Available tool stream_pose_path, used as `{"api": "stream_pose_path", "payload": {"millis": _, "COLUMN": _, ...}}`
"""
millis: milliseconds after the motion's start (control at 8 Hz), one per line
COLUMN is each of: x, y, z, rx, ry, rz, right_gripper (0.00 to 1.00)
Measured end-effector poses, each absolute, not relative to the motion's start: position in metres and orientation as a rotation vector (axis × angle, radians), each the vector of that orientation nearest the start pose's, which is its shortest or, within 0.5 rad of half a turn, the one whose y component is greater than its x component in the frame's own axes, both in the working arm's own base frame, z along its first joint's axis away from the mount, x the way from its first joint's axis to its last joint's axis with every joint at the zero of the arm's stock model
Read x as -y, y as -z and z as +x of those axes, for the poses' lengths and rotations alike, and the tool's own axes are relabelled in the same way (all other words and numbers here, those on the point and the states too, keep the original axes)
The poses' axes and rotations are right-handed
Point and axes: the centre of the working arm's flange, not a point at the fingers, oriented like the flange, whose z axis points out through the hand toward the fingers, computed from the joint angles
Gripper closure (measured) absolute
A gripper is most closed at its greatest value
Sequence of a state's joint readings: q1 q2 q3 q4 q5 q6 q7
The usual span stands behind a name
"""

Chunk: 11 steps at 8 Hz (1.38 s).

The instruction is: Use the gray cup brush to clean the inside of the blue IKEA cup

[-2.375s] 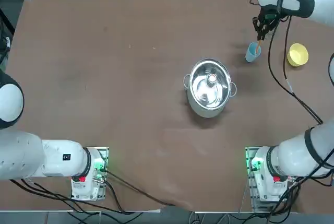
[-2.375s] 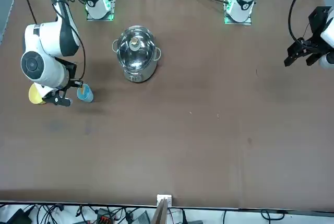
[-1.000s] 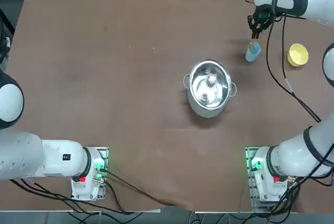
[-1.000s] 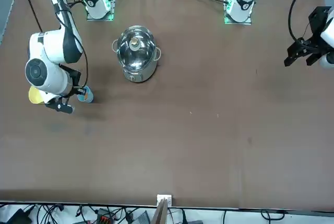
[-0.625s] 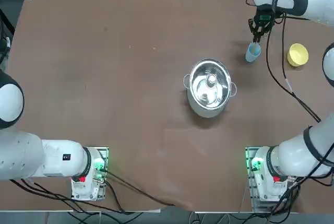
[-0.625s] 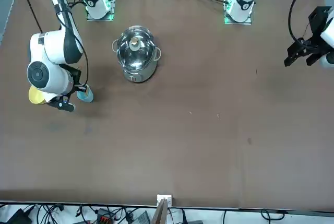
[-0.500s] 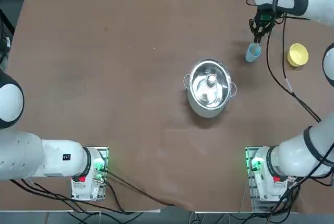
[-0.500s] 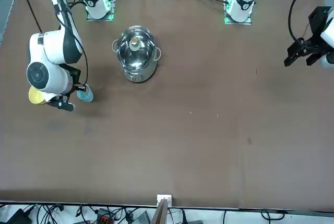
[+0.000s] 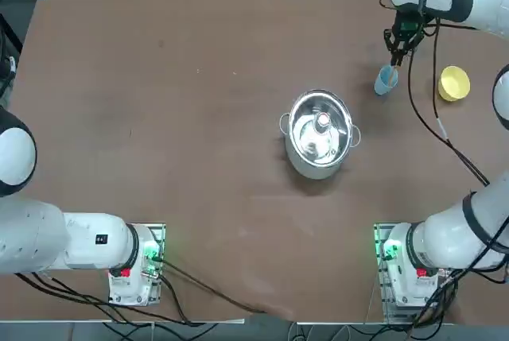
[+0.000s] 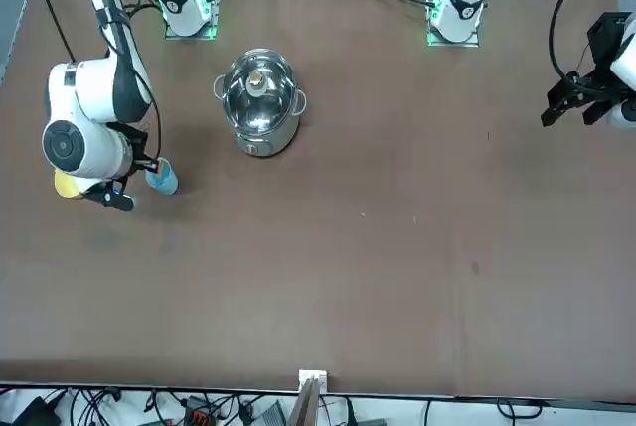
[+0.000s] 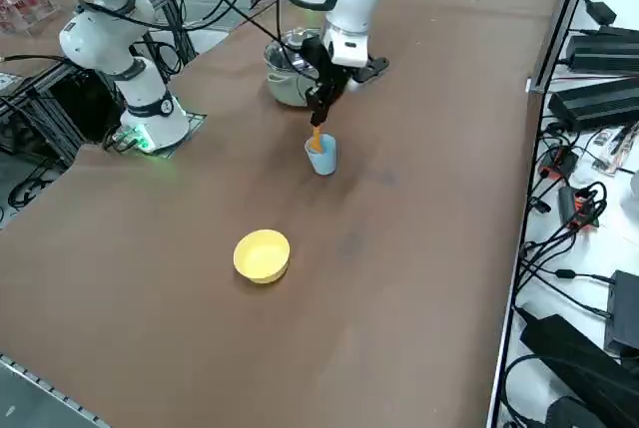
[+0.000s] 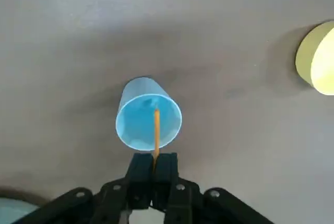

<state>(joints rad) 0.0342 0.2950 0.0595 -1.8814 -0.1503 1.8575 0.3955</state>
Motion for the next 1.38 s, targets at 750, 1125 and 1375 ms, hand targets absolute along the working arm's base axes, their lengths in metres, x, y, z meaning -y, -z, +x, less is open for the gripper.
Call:
{"api": "stream_pose_path", "payload": {"millis": 750, "x": -0.041, "y": -0.331, "z": 0.602, "rx": -0.471, "ry": -0.42, "rz": -3.284, "right_gripper": 0.97}}
{"api": "stream_pose_path", "payload": {"millis": 1125, "x": -0.063, "y": -0.326, "z": 0.609, "rx": -0.52, "ry": -0.403, "rz": -3.277, "right_gripper": 0.97}}
{"api": "stream_pose_path", "payload": {"millis": 1375, "x": -0.067, "y": -0.325, "z": 0.608, "rx": -0.519, "ry": -0.416, "rz": -3.277, "right_gripper": 0.97}}
